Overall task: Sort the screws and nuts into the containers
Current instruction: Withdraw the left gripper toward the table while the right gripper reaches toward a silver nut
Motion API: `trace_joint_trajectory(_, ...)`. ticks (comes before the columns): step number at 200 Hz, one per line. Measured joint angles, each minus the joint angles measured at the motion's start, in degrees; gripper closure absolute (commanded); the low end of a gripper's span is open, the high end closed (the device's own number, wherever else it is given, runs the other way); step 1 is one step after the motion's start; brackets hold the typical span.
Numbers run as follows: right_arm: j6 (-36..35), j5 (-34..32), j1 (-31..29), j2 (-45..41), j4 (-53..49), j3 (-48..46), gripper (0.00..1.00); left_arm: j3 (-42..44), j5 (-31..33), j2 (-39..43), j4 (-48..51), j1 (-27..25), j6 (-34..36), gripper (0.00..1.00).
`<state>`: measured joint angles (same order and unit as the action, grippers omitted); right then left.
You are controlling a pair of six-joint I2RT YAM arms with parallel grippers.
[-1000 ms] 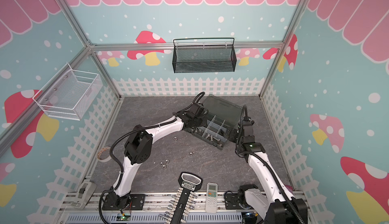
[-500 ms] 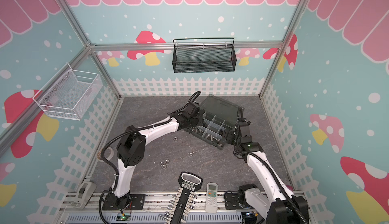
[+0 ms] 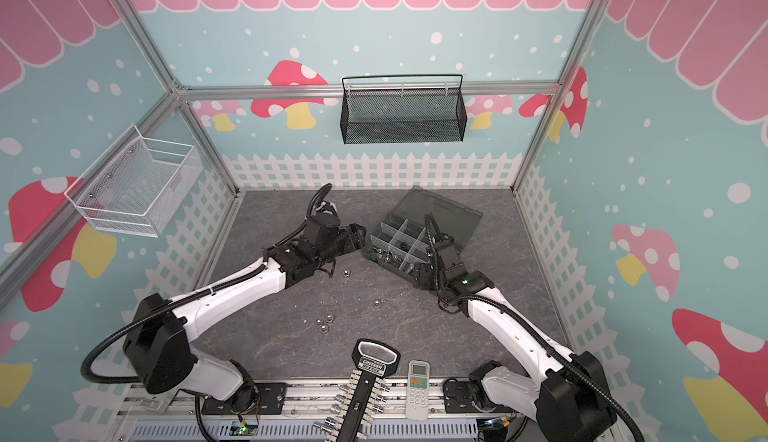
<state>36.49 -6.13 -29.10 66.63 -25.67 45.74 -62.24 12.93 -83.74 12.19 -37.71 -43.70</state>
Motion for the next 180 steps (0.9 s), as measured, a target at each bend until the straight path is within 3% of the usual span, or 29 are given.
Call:
trace_joint_trajectory(8,0.2,0.0,-1.2,1.0,-0.1,0.4,0.20,3.1,0.8,2.9,0.0,1.0,-0.7,0.00)
trace_joint_trajectory(80,1.6,1.2,-12.6,15.1,-1.6,8.6,0.26,22.9,6.2,25.9,2.8,9.8,-5.4,0.00)
trace_joint_trajectory(180,0.8,3.0,-20.4,34.2,-7.6,20.6,0.34,34.9,4.3,33.0,8.2,13.4,-9.4,0.00)
